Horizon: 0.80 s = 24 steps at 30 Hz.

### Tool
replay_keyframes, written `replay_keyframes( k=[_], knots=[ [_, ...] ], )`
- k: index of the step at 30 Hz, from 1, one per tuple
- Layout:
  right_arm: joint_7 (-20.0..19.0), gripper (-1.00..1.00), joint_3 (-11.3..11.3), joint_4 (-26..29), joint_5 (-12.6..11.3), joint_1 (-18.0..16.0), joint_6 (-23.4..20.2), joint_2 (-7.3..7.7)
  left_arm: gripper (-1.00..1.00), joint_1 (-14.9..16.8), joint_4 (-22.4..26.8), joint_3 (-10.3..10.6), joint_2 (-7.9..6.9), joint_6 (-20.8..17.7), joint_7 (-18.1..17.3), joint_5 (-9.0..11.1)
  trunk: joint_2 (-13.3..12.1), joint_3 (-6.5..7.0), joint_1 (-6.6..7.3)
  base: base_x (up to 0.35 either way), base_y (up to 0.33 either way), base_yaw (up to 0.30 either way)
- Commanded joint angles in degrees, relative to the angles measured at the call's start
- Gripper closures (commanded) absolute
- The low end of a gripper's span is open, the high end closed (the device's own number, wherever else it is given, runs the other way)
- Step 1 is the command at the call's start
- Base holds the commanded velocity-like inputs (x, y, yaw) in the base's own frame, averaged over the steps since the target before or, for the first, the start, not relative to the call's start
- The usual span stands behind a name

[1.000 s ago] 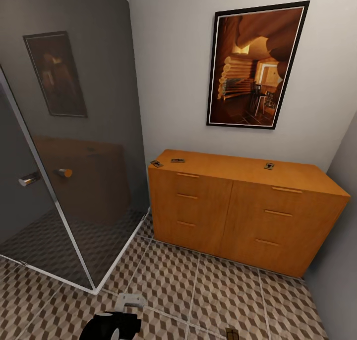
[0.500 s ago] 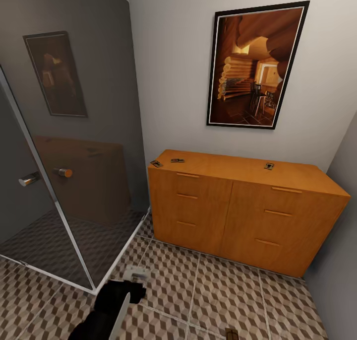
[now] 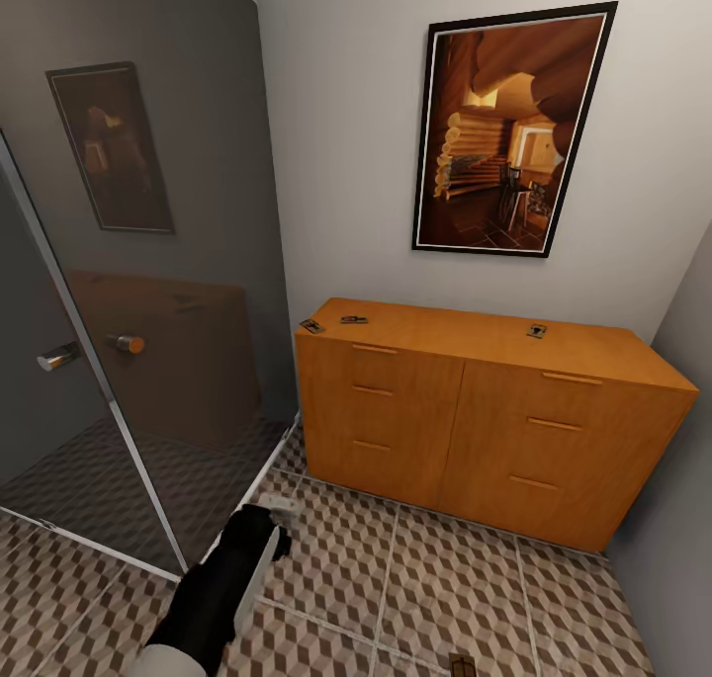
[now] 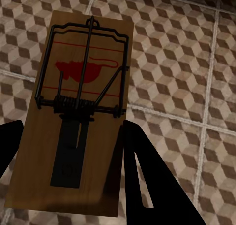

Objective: Take the four mousetraps from the cabinet in the bathroom and place them on the bathroom floor. Make sure all four end up on the same floor surface, and ensure that at least two of them are either under or directly next to the same bathroom sink.

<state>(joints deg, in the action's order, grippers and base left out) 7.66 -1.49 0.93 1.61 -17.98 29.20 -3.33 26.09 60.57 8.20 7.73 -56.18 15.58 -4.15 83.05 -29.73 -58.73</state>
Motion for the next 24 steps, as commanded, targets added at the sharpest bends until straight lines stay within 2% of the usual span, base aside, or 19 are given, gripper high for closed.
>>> replay_keyframes(
  k=[1, 4, 7, 18, 21, 24],
  knots=[
    [0.2, 1.00, -0.2, -0.1, 0.0, 0.0, 0.2, -0.01, -1.00, 0.9, -0.9, 0.1, 0.00, -0.3, 0.7, -0.3, 0.0, -0.06, 0.00, 0.000, 0.000, 0.000],
    [0.2, 1.00, -0.2, -0.1, 0.0, 0.0, 0.1, -0.01, -1.00, 4.6, -4.5, 0.1, 0.00, -0.3, 3.2, -0.2, 0.0, -0.06, 0.00, 0.000, 0.000, 0.000],
    [0.2, 1.00, -0.2, -0.1, 0.0, 0.0, 0.1, -0.01, -1.00, 8.8, -6.9, 0.1, 0.03, -0.9, 4.1, 0.0, 0.0, -0.06, 0.00, 0.000, 0.000, 0.000],
    [0.2, 1.00, -0.2, -0.1, 0.0, 0.0, 0.1, -0.01, -1.00, 16.6, -7.3, 0.1, 0.68, -1.6, 4.2, 1.4, 0.0, -0.06, 0.00, 0.000, 0.000, 0.000],
    [0.2, 1.00, -0.2, -0.1, 0.0, 0.0, 0.1, -0.01, -1.00, 19.6, -9.0, 0.1, 0.71, -1.6, 4.2, 1.8, 0.0, -0.06, 0.00, 0.000, 0.000, 0.000],
    [0.2, 1.00, -0.2, -0.1, 0.0, 0.0, 0.1, -0.01, -1.00, 23.6, -12.9, 0.1, 0.72, -1.6, 4.1, 1.9, 0.0, -0.06, 0.00, 0.000, 0.000, 0.000]
  ],
)
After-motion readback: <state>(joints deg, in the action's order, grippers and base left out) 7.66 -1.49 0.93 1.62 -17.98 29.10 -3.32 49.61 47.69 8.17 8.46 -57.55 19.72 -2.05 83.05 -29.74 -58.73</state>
